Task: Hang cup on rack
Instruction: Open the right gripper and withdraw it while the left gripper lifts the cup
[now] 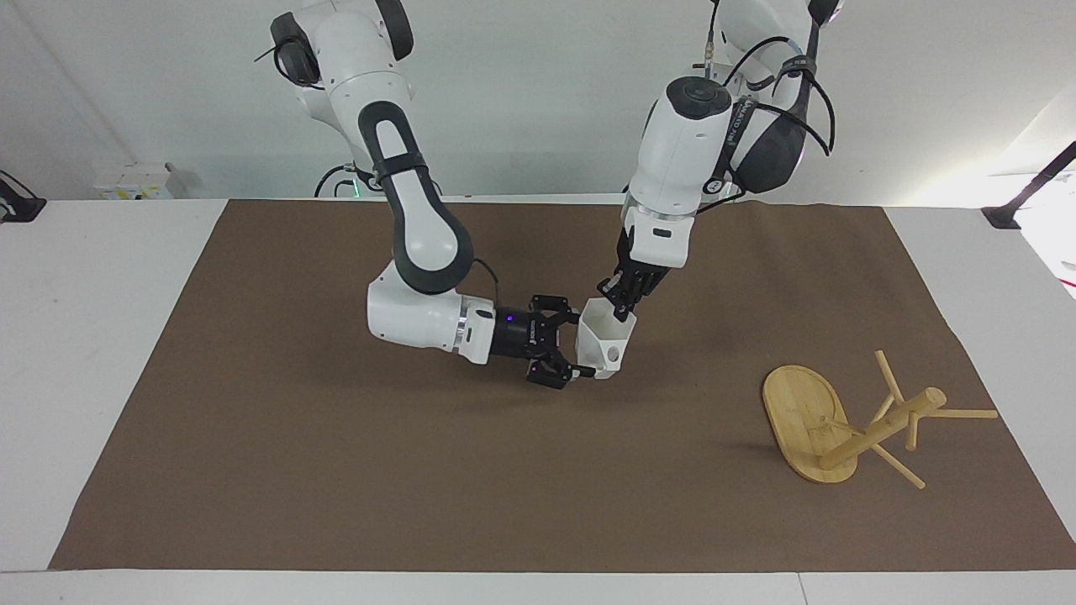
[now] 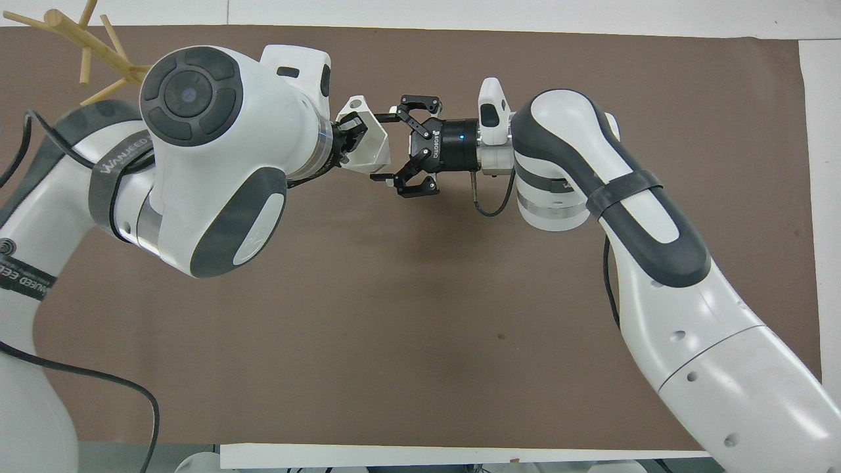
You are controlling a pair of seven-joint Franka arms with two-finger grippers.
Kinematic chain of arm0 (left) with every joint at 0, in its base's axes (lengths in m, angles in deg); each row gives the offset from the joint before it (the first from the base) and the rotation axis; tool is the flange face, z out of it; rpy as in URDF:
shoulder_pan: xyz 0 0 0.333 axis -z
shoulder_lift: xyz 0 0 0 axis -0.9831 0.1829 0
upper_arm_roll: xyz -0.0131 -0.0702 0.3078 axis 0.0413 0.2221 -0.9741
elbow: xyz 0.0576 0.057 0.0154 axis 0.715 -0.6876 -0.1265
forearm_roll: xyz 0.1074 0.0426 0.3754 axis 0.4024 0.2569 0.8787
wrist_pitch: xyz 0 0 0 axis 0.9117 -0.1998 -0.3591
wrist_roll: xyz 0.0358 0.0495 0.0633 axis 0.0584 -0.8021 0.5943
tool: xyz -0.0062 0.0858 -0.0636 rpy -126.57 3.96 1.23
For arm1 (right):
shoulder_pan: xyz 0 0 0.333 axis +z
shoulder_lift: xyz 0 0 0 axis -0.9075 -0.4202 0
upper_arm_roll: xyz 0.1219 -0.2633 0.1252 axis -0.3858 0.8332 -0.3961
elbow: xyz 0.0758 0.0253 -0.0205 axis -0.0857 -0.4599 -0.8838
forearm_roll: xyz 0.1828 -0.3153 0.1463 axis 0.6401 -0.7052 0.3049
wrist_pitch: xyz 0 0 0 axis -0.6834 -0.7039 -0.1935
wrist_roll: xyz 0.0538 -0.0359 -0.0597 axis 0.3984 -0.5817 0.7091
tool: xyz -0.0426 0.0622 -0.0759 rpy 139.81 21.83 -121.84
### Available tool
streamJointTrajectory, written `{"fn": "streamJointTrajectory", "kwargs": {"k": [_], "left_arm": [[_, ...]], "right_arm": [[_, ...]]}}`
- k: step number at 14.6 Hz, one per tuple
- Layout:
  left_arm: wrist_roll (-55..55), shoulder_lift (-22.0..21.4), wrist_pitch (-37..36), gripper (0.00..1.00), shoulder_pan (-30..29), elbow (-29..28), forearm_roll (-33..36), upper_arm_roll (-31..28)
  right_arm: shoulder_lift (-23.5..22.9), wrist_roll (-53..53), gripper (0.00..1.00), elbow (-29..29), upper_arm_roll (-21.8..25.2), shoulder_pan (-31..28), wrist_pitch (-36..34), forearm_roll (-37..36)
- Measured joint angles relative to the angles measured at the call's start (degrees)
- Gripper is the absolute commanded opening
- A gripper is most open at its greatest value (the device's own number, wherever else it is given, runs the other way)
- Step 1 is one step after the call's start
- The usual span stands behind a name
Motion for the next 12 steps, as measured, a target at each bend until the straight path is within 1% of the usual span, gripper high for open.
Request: {"fn": "streamJointTrajectory", "kwargs": {"k": [3,4,5,7,8,10,12], "left_arm": [[1.3,-0.5,0.5,0.0,-1.0,-0.3,0.1,-0.7],[1.3,-1.4,2.7,0.0,-2.0,-1.6,0.1,-0.9],[1.3,-3.1,7.0,0.0,-3.4,-4.3,0.1,-1.0],[1.3,-7.9,18.2,0.0,-5.8,-13.0,0.1,-1.1],[1.3,-10.4,24.0,0.0,-6.7,-18.0,0.1,-1.1],[1.3,-14.3,36.2,0.0,-7.9,-27.8,0.1,-1.1],[1.3,-16.6,46.7,0.0,-8.8,-36.4,0.1,-1.2]], "right_arm": [[0.3,0.0,1.0,0.1,0.3,-8.9,-9.2,-8.1],[0.4,0.0,1.0,0.1,0.3,-12.2,-11.9,-11.5],[0.5,0.0,1.0,0.1,0.4,-15.6,-14.3,-15.3],[0.5,0.0,1.0,0.3,0.5,-21.6,-17.5,-24.0],[0.7,0.0,1.0,0.5,0.5,-24.0,-17.8,-28.4],[1.9,-0.3,1.0,1.2,0.5,-27.3,-17.9,-37.0],[4.9,-5.6,1.0,2.1,0.6,-29.1,-17.1,-45.7]]}}
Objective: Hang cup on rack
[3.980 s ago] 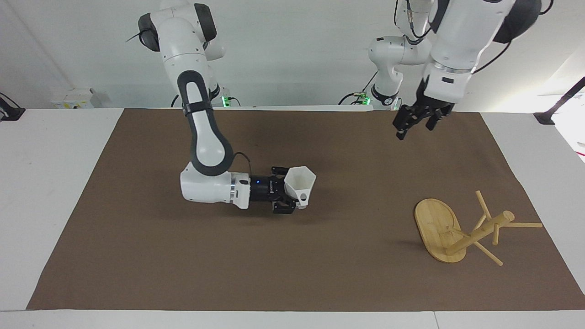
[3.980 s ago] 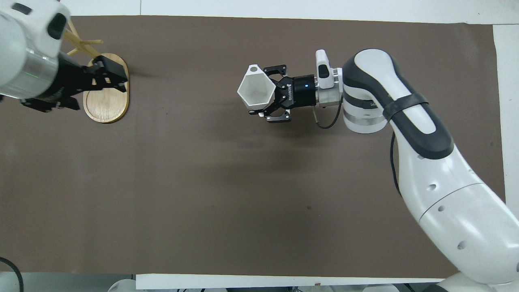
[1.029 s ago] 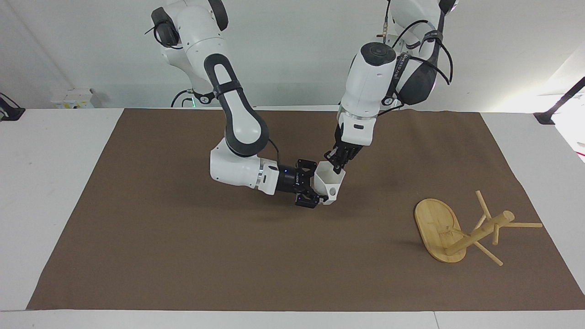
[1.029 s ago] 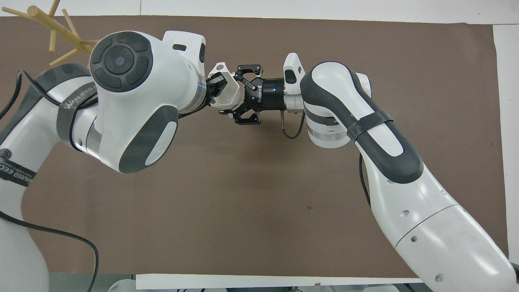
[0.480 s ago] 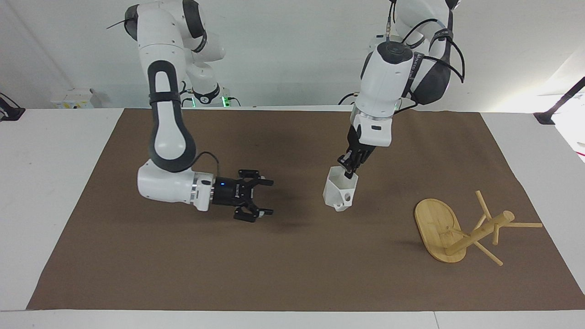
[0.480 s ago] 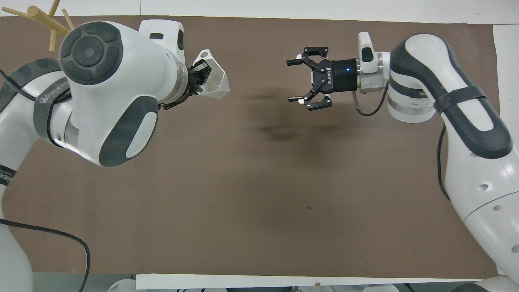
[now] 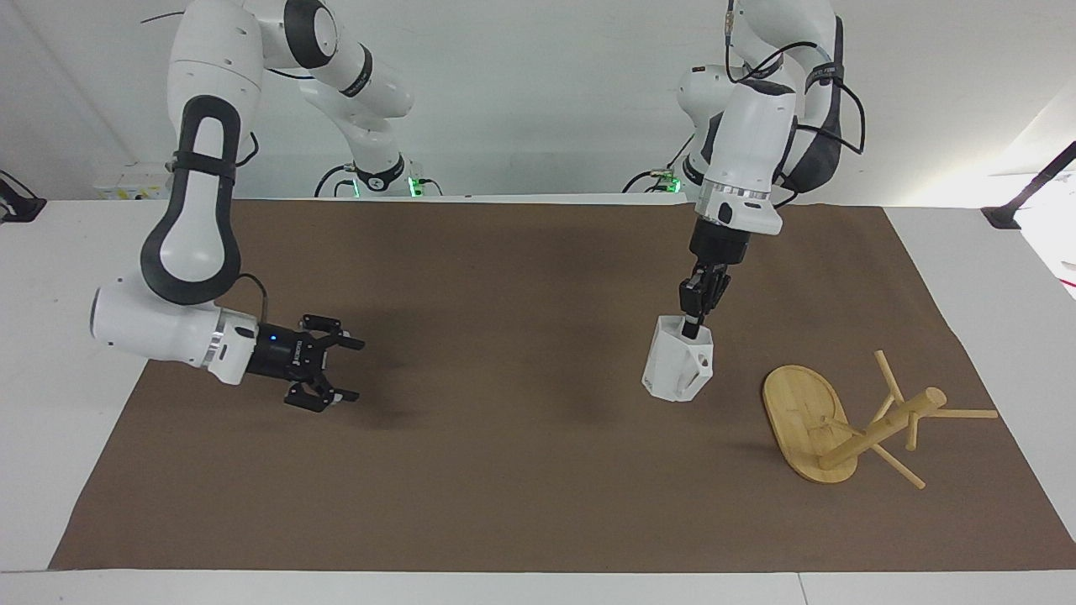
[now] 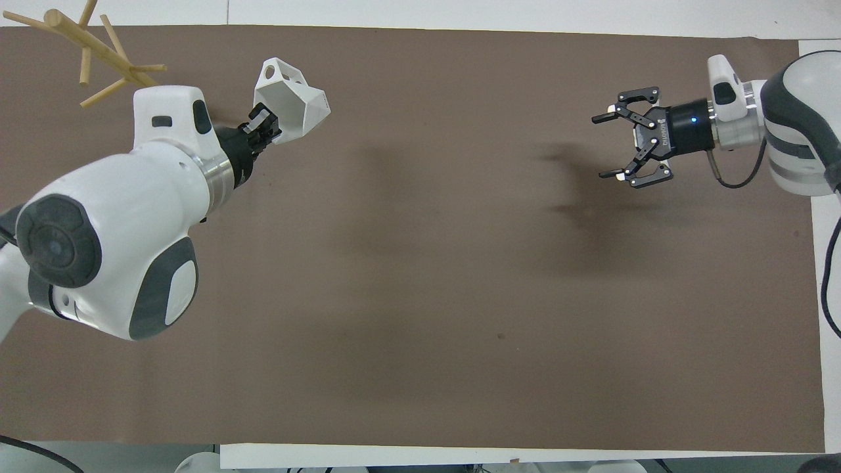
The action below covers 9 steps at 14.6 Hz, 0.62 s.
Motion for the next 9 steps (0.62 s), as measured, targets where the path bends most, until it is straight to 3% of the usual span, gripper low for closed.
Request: {"fn": "streamJointTrajectory", "kwargs": {"k": [3,5,7,9], "left_arm": [[-0.1,-1.0,16.7,0.0,0.0,-10.5,0.0,0.1],[-0.1,-0.7,27.6,0.0,-0.2,-15.8,0.0,0.0],[-0.4,0.8,34.3,0.0,-1.1,-18.0,0.0,0.0],[-1.2,2.5,36.3,0.0,-2.5,-17.9,0.1,0.0]], "right_arm": [[7.6,-12.7,1.0,0.9,0.0,-0.5,2.0,-15.6],[12.2,-19.4,1.0,0.9,0.0,-0.7,1.8,-21.5],[15.5,-25.2,1.0,1.3,0.1,-1.5,0.2,-26.2],[18.0,-34.5,1.0,2.8,0.1,-1.8,-4.4,-31.0]]}}
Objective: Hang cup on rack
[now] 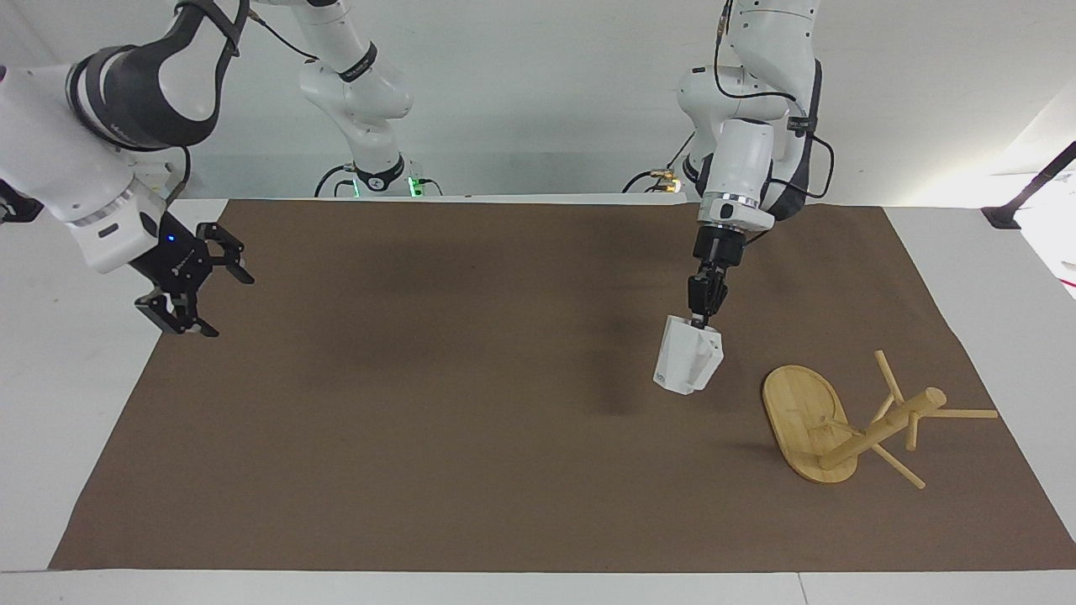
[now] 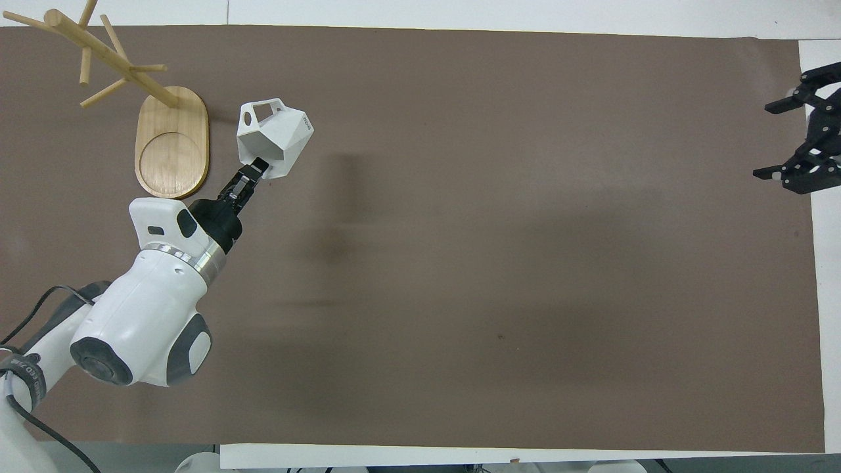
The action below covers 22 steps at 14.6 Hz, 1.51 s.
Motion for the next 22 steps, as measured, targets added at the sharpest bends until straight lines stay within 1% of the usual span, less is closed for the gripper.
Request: {"fn": "streamJointTrajectory", "kwargs": {"k": [2,5,8,11,15,18,22], "left_arm": [[-0.2,1.2,0.4,0.0,-2.0,1.7,1.6,0.0],[-0.2,3.3,0.4,0.0,-6.3,4.7,7.1,-0.1],[-0.2,6.2,0.4,0.0,-10.2,6.7,10.8,-0.1],[-0.2,8.4,0.4,0.0,-12.3,7.7,10.9,0.0],[-0.2,10.4,0.4,0.0,-13.8,10.0,10.9,0.0],[2.0,10.7,0.4,0.0,-14.6,11.0,10.9,0.0],[5.8,10.8,0.4,0.0,-15.2,11.0,10.9,0.0]], "right_arm": [[2.2,-9.9,1.0,2.6,-0.2,0.2,-5.7,-3.2],[4.1,-23.4,1.0,5.8,-0.7,0.3,-11.6,-4.6],[4.2,-39.5,1.0,6.3,-1.1,1.3,-13.9,-7.6],[4.2,-53.0,1.0,6.5,-1.1,4.1,-15.2,-9.7],[4.2,-68.0,1.0,7.9,-1.0,4.1,-18.9,-10.1],[4.2,-72.4,1.0,8.0,-0.8,3.9,-21.6,-10.2],[4.2,-72.9,1.0,8.0,-0.6,3.8,-22.5,-11.7]]}}
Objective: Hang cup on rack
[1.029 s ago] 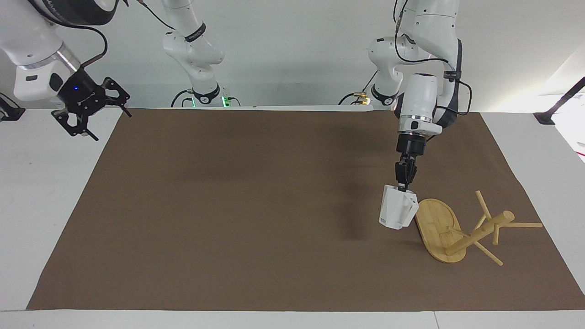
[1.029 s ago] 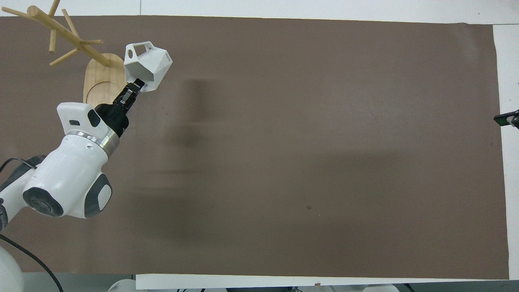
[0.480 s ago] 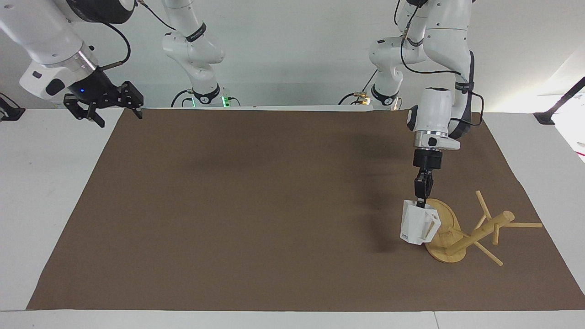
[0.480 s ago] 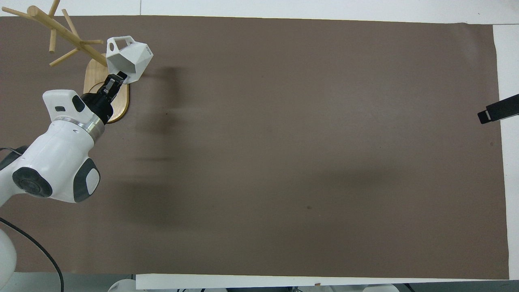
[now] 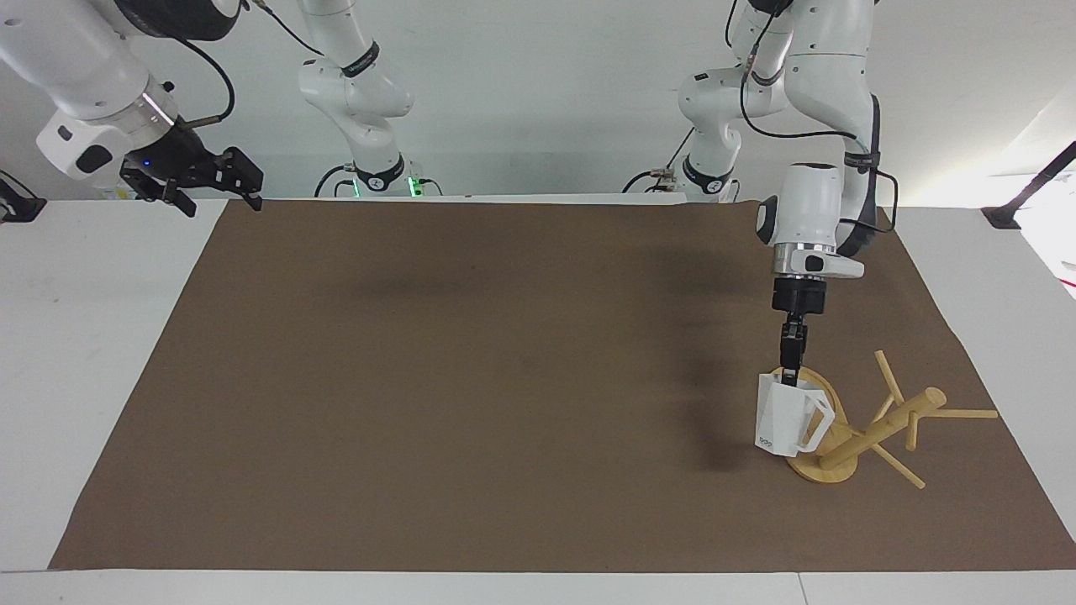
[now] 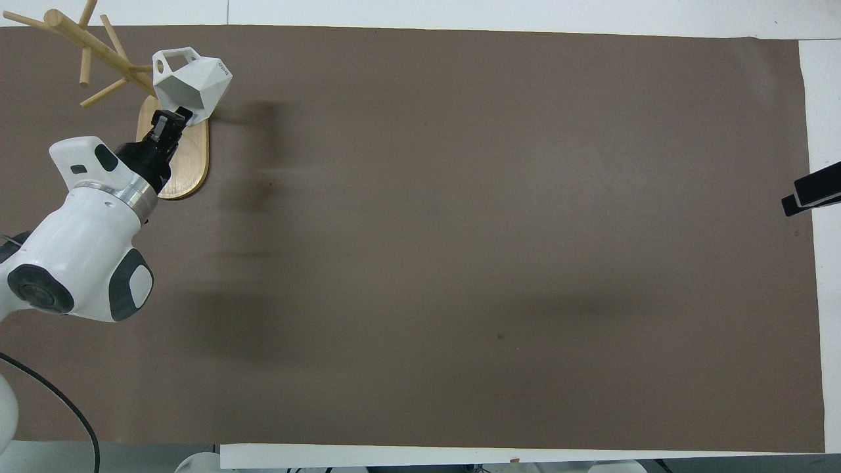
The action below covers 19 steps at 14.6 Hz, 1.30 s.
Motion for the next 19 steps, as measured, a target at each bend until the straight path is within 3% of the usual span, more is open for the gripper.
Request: {"fn": "streamJointTrajectory", "kwargs": {"k": [2,6,7,9,10,15,19], "left_arm": [[0.3,0.1,0.0,0.0,-0.3,0.0,0.0,0.0],[0.7,1.7,0.0,0.0,-1.8,0.0,0.0,0.0],[0.8,1.9,0.0,0.08,-2.6,0.1,0.0,0.0],[0.9,2.1,-0.5,0.92,-4.0,0.3,0.0,0.0],[1.0,2.1,-1.8,1.0,-4.2,1.0,0.0,0.0],[1.6,1.2,-16.3,1.0,-4.0,7.9,0.0,0.5],[1.6,-7.4,-44.5,1.0,-3.2,13.1,0.0,1.2]], "right_arm": [[0.1,-0.1,1.0,0.0,0.6,0.6,0.0,-0.2],[1.4,-2.9,1.0,-0.3,7.9,8.5,0.2,-0.2],[2.1,-3.7,1.0,-1.0,8.5,9.2,0.8,-0.2],[4.4,-4.0,1.0,-4.0,9.8,10.2,2.2,-0.2],[5.3,-4.0,1.0,-5.2,10.6,10.6,2.6,-0.2],[6.2,-4.0,1.0,-6.8,12.8,12.3,2.8,-0.2],[6.2,-4.0,1.0,-6.9,13.3,12.9,2.8,-0.2]]}}
